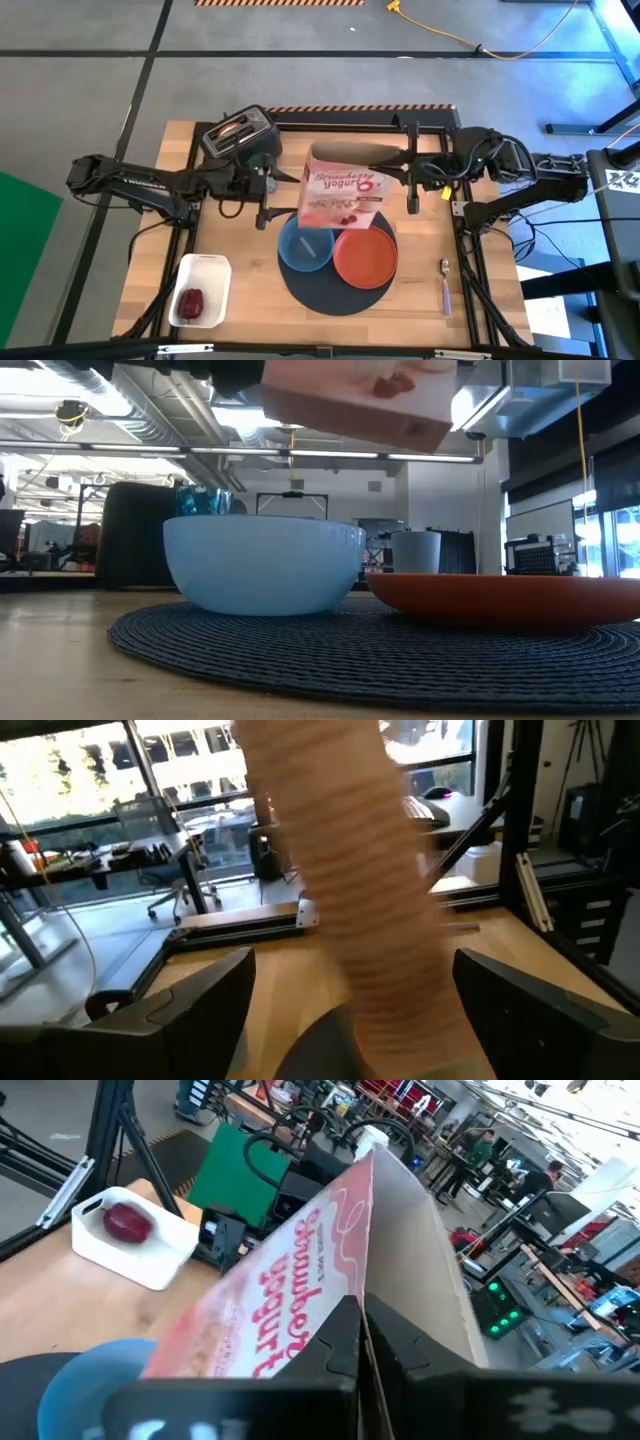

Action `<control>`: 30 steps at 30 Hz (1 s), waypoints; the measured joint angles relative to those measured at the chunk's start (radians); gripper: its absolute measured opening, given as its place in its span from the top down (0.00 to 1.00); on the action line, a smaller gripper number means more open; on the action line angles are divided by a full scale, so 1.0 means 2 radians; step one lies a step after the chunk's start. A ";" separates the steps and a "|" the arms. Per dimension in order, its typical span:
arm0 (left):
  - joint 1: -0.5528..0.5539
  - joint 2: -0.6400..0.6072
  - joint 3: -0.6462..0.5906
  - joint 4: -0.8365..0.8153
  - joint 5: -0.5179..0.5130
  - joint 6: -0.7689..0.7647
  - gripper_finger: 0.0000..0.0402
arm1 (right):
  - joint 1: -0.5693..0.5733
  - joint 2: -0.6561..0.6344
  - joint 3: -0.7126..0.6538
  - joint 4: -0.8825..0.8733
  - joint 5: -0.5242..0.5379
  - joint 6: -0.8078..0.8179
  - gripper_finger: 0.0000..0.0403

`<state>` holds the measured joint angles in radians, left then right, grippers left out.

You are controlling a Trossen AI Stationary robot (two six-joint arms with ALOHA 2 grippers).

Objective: Arrange a breakfast setting
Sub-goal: Pour the cereal from the cereal box into the bowl

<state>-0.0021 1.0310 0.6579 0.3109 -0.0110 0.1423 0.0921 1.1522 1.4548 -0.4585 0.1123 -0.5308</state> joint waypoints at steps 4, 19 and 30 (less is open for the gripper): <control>0.000 -0.013 0.001 0.002 -0.002 -0.002 0.16 | 0.000 0.000 0.000 0.001 0.002 -0.001 1.00; 0.014 0.003 0.001 0.009 -0.032 -0.026 0.16 | 0.000 0.004 0.000 0.048 -0.046 -0.014 1.00; 0.015 0.044 0.000 0.057 -0.014 -0.030 0.21 | 0.000 0.043 0.000 0.075 -0.058 -0.025 1.00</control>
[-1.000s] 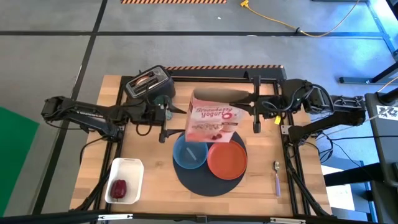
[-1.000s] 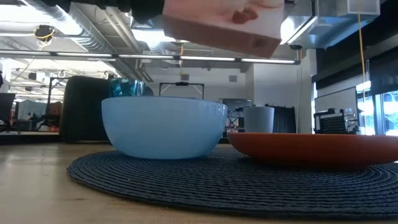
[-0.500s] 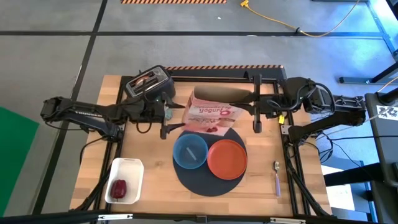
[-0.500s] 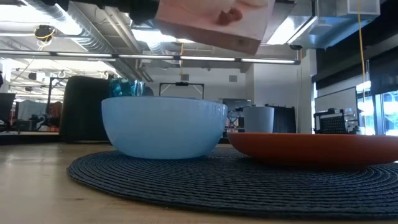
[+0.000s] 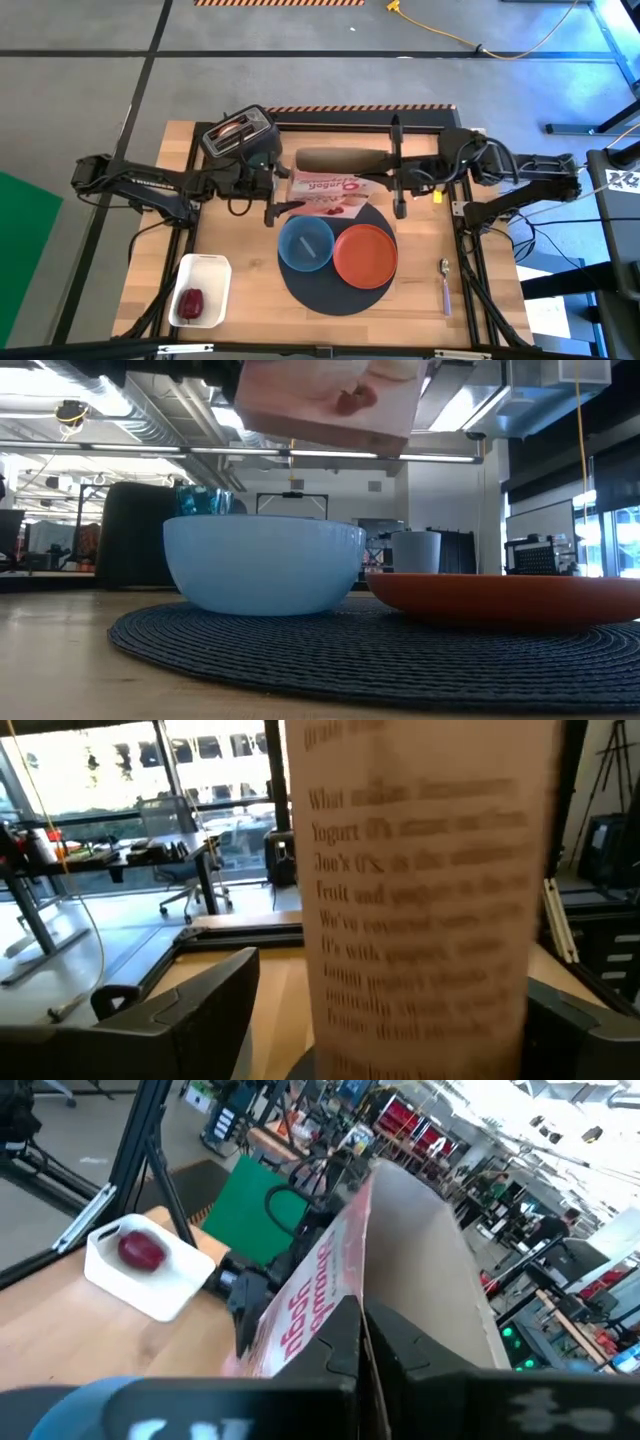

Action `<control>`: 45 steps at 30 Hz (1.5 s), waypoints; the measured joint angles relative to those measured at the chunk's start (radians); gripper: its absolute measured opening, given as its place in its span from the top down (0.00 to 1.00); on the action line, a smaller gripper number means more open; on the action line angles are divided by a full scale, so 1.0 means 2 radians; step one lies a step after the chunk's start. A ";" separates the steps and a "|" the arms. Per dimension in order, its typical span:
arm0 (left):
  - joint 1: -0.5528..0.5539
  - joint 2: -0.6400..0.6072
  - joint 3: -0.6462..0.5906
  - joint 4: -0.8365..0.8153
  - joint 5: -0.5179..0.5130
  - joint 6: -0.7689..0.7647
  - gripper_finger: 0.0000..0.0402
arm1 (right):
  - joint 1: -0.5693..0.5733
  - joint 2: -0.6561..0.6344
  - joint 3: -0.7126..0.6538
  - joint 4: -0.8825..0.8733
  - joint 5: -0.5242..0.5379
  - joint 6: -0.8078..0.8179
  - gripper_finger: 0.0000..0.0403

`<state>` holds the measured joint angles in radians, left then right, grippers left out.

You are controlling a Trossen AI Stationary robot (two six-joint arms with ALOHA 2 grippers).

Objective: Arrange a breakfast setting
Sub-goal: Pour the cereal from the cereal box into the bowl

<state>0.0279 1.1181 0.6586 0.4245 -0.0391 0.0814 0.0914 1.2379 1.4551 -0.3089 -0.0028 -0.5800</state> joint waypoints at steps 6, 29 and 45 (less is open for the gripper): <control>0.002 0.005 0.000 -0.001 -0.002 -0.001 0.39 | 0.000 0.010 0.000 0.011 0.000 0.000 1.00; -0.002 -0.068 0.002 -0.085 0.002 0.043 0.77 | 0.001 -0.029 0.000 -0.009 -0.010 0.098 0.63; -0.052 -0.104 0.269 -0.647 -0.013 0.048 0.77 | 0.001 -0.151 -0.217 0.044 0.174 0.224 0.57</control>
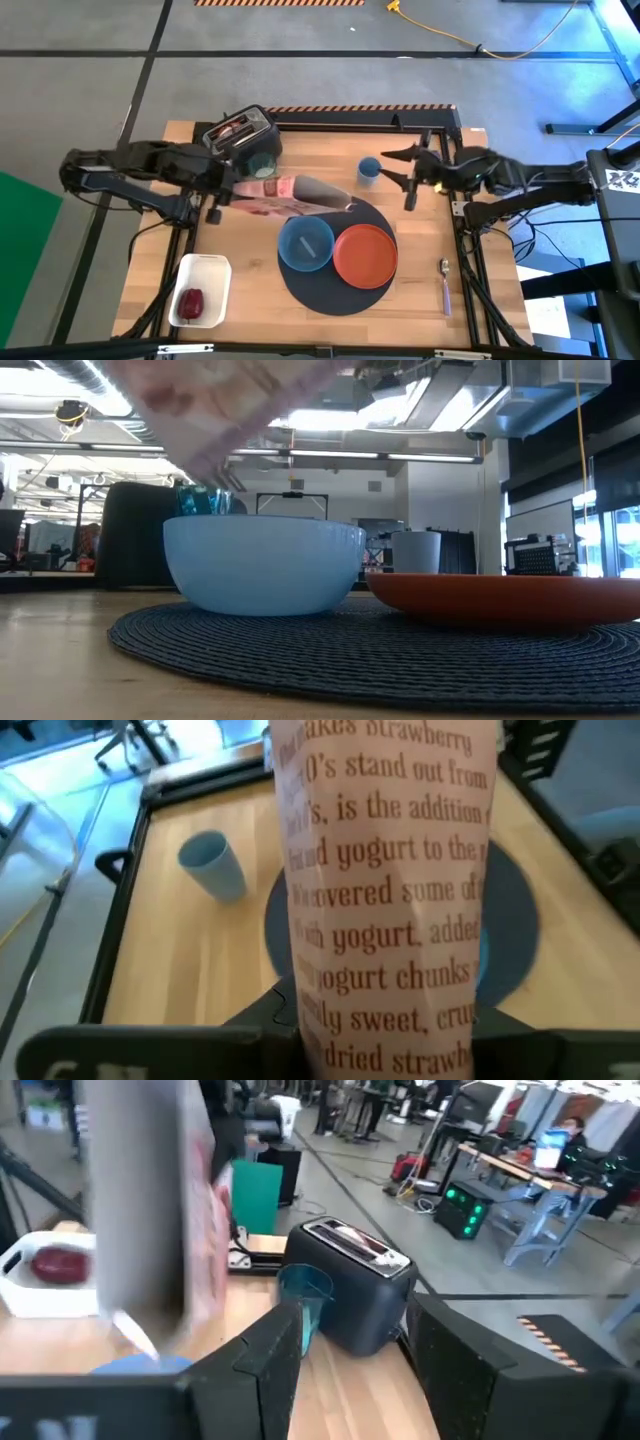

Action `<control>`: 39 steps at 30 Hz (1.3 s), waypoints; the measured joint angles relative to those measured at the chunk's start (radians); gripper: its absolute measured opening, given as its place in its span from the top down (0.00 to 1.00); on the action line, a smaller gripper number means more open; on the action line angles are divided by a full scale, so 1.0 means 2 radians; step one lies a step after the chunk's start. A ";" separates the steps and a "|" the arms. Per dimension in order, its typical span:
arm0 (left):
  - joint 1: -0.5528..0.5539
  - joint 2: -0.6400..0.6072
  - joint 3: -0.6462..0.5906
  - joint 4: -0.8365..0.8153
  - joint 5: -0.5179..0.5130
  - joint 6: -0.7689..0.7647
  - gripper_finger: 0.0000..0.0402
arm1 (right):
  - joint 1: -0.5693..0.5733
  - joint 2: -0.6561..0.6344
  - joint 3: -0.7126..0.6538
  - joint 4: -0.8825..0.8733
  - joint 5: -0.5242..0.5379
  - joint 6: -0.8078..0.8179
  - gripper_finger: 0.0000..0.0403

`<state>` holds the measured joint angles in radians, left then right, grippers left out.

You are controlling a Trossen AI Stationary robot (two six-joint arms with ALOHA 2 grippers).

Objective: Arrange a breakfast setting
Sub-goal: Pour the cereal from the cereal box into the bowl

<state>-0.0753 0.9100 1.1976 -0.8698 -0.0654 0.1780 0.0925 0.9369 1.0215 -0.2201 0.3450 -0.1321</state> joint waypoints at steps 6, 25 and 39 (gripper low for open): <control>-0.022 0.010 0.071 -0.134 -0.001 -0.009 0.77 | 0.000 -0.020 -0.122 0.110 0.018 0.029 0.57; -0.036 0.116 0.076 -0.287 0.004 -0.045 0.77 | -0.001 -0.040 -0.171 0.137 0.028 0.041 0.57; -0.036 0.223 0.215 -0.350 0.014 -0.014 0.77 | -0.001 -0.040 -0.171 0.130 0.028 0.038 0.57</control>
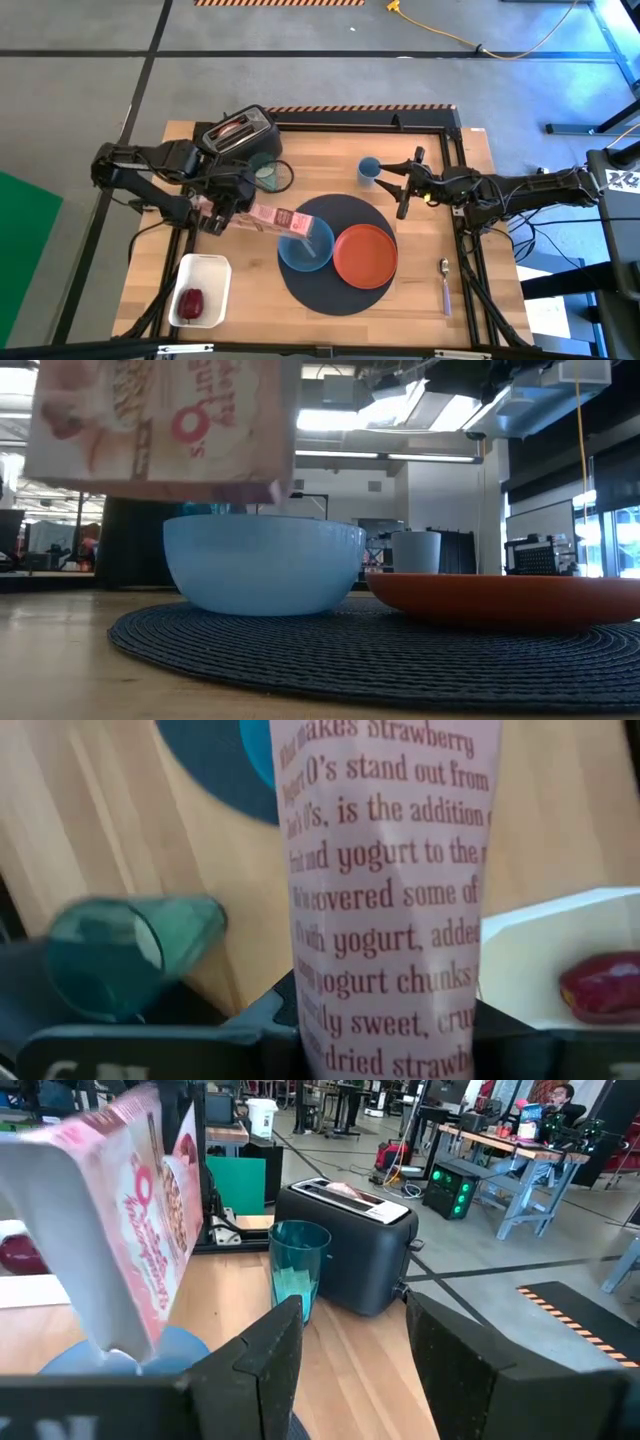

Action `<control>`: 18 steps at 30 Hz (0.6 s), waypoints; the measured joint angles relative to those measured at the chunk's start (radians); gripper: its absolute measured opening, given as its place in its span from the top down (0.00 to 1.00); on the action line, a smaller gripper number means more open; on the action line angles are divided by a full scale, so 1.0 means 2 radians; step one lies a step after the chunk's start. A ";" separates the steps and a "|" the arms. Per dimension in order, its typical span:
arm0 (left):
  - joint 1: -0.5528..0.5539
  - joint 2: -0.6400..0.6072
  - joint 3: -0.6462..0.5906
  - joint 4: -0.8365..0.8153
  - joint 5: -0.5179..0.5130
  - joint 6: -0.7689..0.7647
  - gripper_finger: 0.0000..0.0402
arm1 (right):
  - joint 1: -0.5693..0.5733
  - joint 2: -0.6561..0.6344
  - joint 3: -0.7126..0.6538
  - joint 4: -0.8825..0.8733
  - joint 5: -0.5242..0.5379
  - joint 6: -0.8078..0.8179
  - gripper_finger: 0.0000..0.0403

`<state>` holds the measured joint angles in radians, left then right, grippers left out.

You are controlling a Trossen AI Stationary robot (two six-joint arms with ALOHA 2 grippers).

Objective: Arrange a breakfast setting
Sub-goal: Pour the cereal from the cereal box into the bowl

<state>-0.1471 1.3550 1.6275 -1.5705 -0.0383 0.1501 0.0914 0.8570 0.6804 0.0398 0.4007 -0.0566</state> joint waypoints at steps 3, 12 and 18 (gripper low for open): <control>0.000 0.017 0.022 0.000 0.002 0.009 0.77 | 0.000 0.000 0.000 -0.010 0.000 0.000 0.57; 0.000 0.043 0.032 0.000 0.001 0.011 0.77 | 0.000 0.000 0.000 -0.015 0.002 0.000 0.57; 0.000 0.037 0.032 0.000 -0.030 0.039 0.77 | 0.000 0.000 0.000 -0.019 0.002 0.000 0.57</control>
<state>-0.1472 1.4287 1.6917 -1.5705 -0.0991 0.2286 0.0914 0.8574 0.6804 0.0013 0.4042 -0.0570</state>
